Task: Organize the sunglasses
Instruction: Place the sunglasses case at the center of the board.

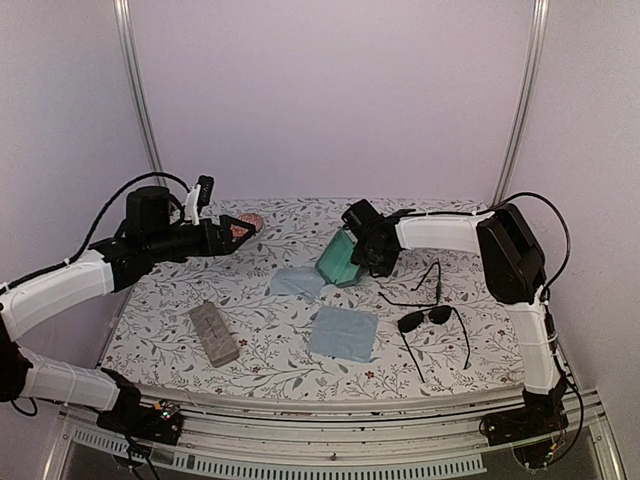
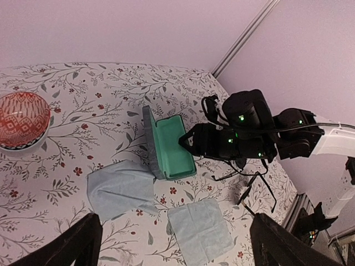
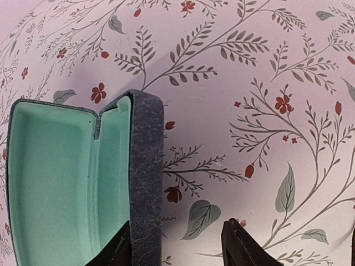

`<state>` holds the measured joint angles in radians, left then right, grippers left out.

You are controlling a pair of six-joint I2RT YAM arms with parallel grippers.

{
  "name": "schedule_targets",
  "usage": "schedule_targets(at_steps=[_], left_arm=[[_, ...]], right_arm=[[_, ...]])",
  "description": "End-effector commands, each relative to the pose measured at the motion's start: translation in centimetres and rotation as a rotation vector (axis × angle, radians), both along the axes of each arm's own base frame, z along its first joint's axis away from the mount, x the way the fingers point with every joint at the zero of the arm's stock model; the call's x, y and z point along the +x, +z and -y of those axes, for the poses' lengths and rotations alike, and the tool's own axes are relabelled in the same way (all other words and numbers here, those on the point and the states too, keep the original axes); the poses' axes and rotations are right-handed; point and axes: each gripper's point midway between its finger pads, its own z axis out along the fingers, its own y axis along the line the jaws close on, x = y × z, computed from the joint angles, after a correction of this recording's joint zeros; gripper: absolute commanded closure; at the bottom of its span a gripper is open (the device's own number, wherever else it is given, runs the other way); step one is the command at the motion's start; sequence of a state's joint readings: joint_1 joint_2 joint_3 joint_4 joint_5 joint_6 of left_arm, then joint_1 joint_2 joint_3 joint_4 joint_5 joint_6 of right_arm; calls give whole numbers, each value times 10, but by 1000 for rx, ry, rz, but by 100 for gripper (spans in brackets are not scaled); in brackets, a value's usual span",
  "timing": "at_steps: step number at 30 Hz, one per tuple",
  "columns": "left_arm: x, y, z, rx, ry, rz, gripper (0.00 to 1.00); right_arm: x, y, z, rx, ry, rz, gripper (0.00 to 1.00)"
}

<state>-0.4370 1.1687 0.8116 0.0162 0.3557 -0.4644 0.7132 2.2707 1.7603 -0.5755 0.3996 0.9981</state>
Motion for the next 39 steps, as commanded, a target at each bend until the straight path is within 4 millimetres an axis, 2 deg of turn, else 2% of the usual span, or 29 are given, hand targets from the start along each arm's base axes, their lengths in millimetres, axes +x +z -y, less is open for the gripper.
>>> schedule_targets(at_steps=[1,4,8,16,17,22,27,31,33,35,39], left_arm=[[1,-9,-1,5,-4,-25,5],[1,-11,1,3,-11,-36,5],[0,-16,2,-1,-17,-49,6],[-1,-24,5,-5,-27,-77,6],[-1,-26,4,-6,-26,-79,6],[-2,-38,3,-9,-13,-114,7],[-4,-53,0,5,2,-149,8],[-7,-67,-4,21,24,-179,10],[-8,-72,-5,25,32,-191,10],[-10,-78,-5,34,38,-203,11],[-17,-87,-1,48,29,-220,14]], right_arm=[[-8,-16,11,-116,58,-63,53],[-13,-24,7,-104,86,-95,58],[-23,-38,6,-87,105,-143,59],[-37,-44,-8,11,110,-180,69],[-39,-40,-12,53,87,-171,70],[-57,-53,-38,203,38,-210,70],[-72,-49,-81,320,57,-214,70],[-80,-53,-93,368,36,-238,66],[-80,-50,-93,374,30,-235,63],[-78,-39,-91,377,38,-205,59],[-78,-6,-84,310,122,-121,55]])
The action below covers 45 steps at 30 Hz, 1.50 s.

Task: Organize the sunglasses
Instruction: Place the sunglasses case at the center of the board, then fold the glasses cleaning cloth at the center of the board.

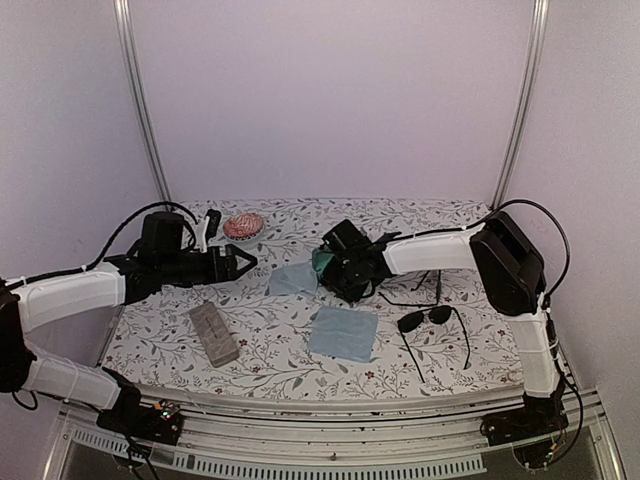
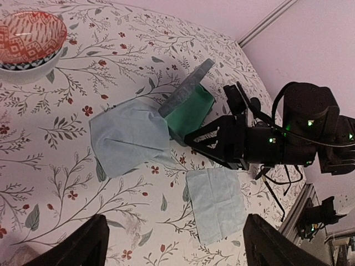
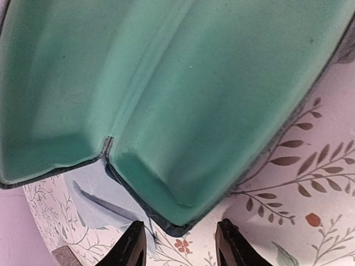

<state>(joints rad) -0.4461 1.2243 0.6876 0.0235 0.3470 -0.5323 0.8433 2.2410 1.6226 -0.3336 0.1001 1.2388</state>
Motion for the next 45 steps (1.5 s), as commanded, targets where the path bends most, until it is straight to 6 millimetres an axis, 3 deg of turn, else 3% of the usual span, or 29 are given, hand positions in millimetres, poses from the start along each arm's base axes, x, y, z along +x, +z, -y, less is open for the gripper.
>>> schedule_targets(at_steps=[1,5,11,13,16,20,25,29,35,40,42,43,45], left_arm=[[-7,-13,4,18,2,-22,15],[-10,-19,3,27,19,-33,21],[-11,-22,-5,17,71,-32,27],[-12,-26,-4,15,65,-42,30],[-13,-33,7,16,21,-55,35],[-11,-44,37,60,-73,-75,38],[-2,-60,81,123,-167,-89,37],[6,-78,111,177,-218,-108,39],[11,-114,137,299,-247,-165,50],[6,-137,143,340,-269,-220,56],[6,-138,146,342,-273,-222,56],[4,-153,145,368,-273,-254,56],[3,-160,146,386,-275,-272,56]], right_arm=[[-14,17,22,-116,51,37,55],[-39,35,27,-250,191,90,55],[-106,20,7,-362,427,42,62],[-117,14,5,-384,457,25,63],[-117,18,19,-410,399,30,64],[-106,33,47,-467,280,62,64],[-103,19,88,-488,180,-3,64],[-98,12,109,-479,128,-29,65],[-92,5,107,-448,155,-36,69],[-93,-4,110,-464,157,-52,71],[-93,-7,109,-465,167,-57,73],[-93,-9,109,-466,171,-61,73],[-94,-11,108,-463,179,-65,73]])
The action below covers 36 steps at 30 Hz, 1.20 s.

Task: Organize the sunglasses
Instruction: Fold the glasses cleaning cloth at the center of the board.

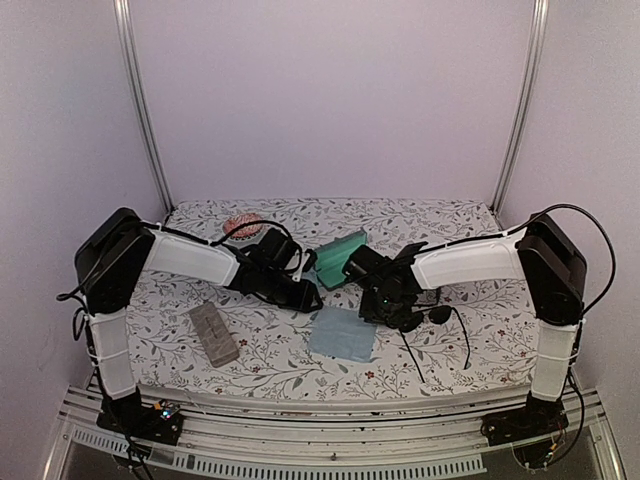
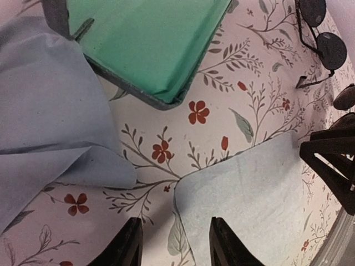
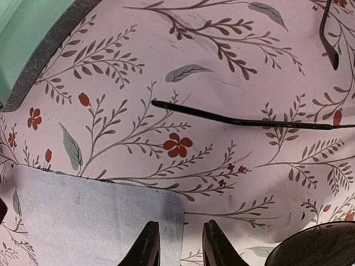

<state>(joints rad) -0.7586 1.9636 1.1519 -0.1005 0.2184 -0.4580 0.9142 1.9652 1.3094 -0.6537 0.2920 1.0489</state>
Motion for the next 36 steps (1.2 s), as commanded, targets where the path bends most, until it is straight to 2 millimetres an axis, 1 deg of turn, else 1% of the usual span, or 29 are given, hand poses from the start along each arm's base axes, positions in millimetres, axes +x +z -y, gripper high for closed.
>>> schedule_targets(at_steps=[1,8,13,20,25,27,29,33,36], left_arm=[[-6,-19,4,65,-21,-40,55],[-12,-36,7,91,-33,-82,55],[-15,-40,10,92,-45,-100,61],[-20,-46,14,91,-66,-126,76],[-21,-48,15,96,-70,-130,87],[-20,-49,14,99,-72,-129,93],[-20,-49,14,102,-71,-125,99],[-15,-43,13,108,-63,-97,100],[-10,-34,12,104,-54,-63,100]], right_arm=[[-1,-10,-3,2,24,-20,72],[-1,-24,-4,-2,41,-45,71],[0,-27,-4,-1,44,-49,74],[1,-24,-18,65,100,-44,77],[2,-25,-18,73,113,-50,80],[2,-26,-18,75,118,-52,85],[2,-26,-17,72,124,-48,89],[8,-21,-15,64,126,-22,97],[16,-14,-16,64,151,22,98]])
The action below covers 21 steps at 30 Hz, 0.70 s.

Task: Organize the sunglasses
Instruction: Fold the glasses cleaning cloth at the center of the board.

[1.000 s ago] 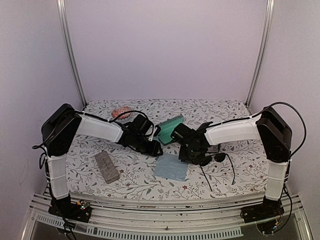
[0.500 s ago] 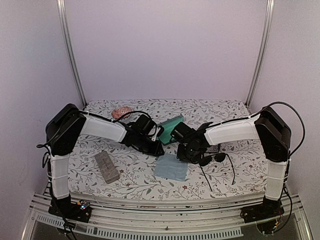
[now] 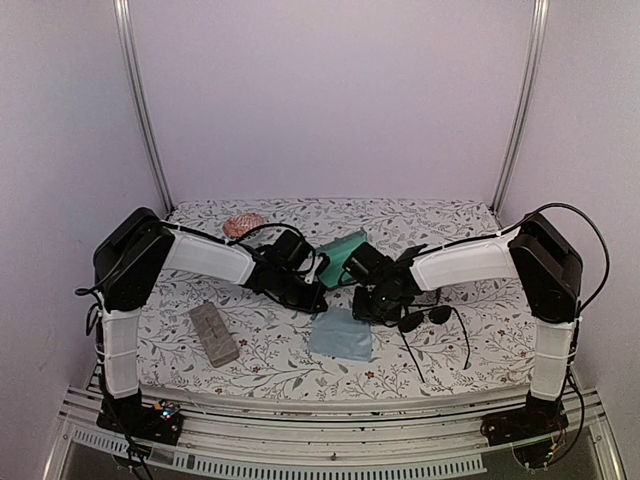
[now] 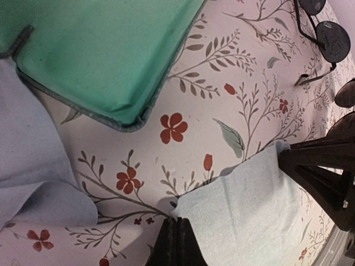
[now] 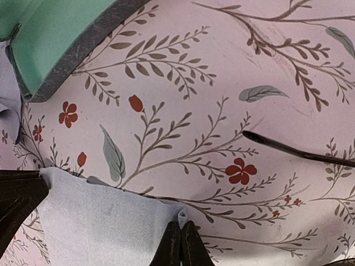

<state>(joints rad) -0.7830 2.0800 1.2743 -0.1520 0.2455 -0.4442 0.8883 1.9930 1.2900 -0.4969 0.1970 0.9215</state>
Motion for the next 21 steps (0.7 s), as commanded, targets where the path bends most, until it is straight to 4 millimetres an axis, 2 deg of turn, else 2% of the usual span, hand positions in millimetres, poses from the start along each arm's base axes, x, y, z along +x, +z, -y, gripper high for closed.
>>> schedule_targets(at_steps=[1,5,11,15,21], left_arm=[[-11,-13,-14,86,-1,-10,100],[-8,1,-22,75,16,27,100],[-8,2,-36,90,50,24,100],[-10,-1,-37,87,51,12,100],[-10,-3,-35,83,46,7,100]], right_arm=[[6,-1,7,-27,37,35,98],[17,7,1,-32,97,88,96],[26,4,11,-118,64,87,74],[29,-3,8,-130,66,77,74],[26,-9,-5,-97,140,49,79]])
